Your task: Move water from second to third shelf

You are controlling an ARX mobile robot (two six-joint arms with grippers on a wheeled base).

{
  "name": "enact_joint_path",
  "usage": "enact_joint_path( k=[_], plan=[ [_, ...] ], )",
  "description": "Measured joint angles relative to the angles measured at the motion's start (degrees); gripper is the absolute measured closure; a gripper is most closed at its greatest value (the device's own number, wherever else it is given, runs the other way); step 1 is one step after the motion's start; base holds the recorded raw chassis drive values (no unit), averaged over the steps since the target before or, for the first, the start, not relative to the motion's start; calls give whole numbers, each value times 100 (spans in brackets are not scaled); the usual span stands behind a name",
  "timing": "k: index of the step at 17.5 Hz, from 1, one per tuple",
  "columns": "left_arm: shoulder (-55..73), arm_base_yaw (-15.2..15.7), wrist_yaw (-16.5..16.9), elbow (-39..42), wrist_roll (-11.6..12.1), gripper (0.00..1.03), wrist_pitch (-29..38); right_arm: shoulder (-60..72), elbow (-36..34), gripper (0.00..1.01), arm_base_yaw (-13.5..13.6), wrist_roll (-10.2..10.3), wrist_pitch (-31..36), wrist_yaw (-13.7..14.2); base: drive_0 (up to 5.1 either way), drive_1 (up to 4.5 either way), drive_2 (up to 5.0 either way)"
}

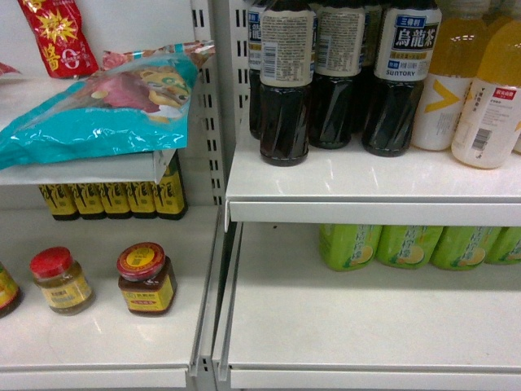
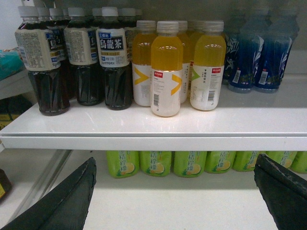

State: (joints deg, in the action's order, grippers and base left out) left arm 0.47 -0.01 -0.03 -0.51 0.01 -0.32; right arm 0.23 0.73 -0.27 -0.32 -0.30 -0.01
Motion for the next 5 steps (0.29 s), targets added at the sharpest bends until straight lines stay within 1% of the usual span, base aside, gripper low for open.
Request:
enact_joint_path(
  k=[5],
  plan=[
    [0, 0, -2, 0, 0, 5, 0, 0, 0, 3, 0, 0, 0, 0, 0, 0, 0]
  ],
)
